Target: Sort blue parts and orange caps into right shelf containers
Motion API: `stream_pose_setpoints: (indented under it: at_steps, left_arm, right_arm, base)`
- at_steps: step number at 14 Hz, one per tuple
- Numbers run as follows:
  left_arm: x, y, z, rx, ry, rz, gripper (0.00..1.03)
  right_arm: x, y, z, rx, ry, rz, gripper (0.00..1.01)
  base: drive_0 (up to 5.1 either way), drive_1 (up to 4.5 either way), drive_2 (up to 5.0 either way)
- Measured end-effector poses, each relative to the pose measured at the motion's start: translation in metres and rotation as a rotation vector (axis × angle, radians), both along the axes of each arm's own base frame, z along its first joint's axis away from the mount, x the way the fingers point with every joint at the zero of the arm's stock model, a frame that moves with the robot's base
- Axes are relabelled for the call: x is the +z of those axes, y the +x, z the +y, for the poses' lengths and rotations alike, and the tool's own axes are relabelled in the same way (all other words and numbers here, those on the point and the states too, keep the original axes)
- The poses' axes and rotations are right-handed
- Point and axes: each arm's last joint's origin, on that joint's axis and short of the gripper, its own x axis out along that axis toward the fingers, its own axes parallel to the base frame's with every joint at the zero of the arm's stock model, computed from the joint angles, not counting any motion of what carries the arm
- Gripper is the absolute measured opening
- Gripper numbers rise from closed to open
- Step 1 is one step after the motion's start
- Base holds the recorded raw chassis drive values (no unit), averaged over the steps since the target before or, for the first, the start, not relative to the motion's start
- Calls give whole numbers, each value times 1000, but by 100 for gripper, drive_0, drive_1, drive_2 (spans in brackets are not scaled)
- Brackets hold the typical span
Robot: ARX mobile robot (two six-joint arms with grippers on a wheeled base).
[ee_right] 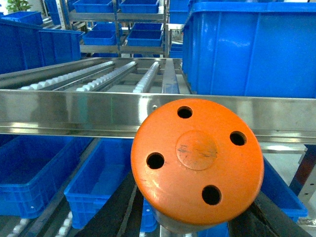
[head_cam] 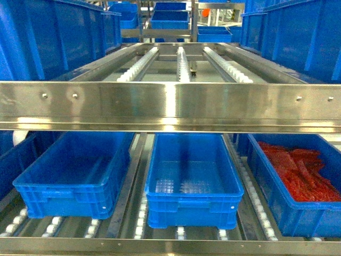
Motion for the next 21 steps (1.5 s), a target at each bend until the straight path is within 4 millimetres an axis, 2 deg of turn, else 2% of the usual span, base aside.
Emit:
stream_pose_setpoints:
  at_steps: [21]
  left_arm:
    - [0,0,0,1,0,0,43]
  right_arm:
    - [0,0,0,5,0,0,41]
  base:
    - [-493,248,248]
